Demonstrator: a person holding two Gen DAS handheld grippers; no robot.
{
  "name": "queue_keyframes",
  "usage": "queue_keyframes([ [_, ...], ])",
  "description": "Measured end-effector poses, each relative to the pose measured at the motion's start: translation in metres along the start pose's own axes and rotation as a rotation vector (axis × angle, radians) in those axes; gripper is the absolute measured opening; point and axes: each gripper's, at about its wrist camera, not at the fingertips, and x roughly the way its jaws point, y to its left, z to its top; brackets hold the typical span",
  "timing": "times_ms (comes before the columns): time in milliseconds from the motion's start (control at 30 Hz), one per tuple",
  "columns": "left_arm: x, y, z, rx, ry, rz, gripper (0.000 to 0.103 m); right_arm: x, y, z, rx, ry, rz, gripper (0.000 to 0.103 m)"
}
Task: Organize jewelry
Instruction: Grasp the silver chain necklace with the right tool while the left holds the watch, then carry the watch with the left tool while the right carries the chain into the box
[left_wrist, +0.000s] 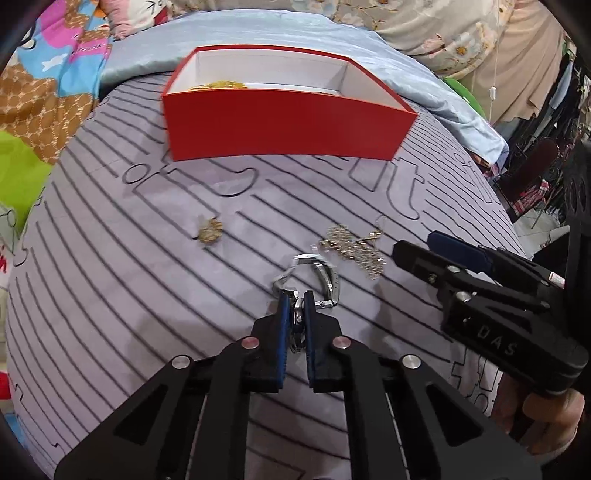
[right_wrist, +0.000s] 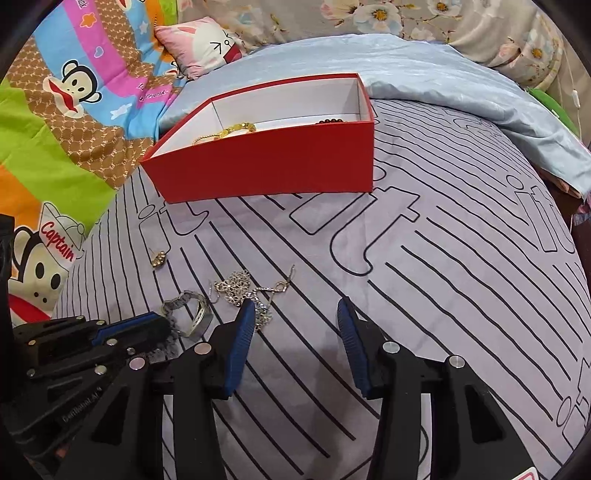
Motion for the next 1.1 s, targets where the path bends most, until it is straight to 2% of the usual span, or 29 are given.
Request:
queue_keyframes([
  [233, -0.012, 0.032, -0.001, -0.058, -0.012, 0.047, 0.006, 0.006, 0.009, 0.0, -0.012, 0.01, 0.013, 0.045],
  [400, -0.02, 0.043, 0.004, -0.077, -0.037, 0.054, 0.006, 0.007, 0.008, 0.003, -0.005, 0.006, 0.01, 0.043],
  [567, -0.024, 0.046, 0.008, -0.085, -0.05, 0.052, 0.006, 0.011, 0.006, 0.007, 0.003, 0.009, 0.015, 0.034],
  [800, -0.022, 0.047, 0.009, -0.089, -0.043, 0.051, 0.006, 0.015, 0.002, 0.012, 0.016, 0.009, 0.017, 0.029],
  [1000, -0.02, 0.046, 0.01, -0.087, -0.041, 0.048, 0.006, 0.023, 0.004, 0.019, 0.001, 0.017, 0.017, 0.019],
  [1100, -0.02, 0.045, 0.01, -0.086, -0.039, 0.045, 0.006, 0.029, 0.005, 0.019, -0.003, 0.027, 0.019, 0.01],
])
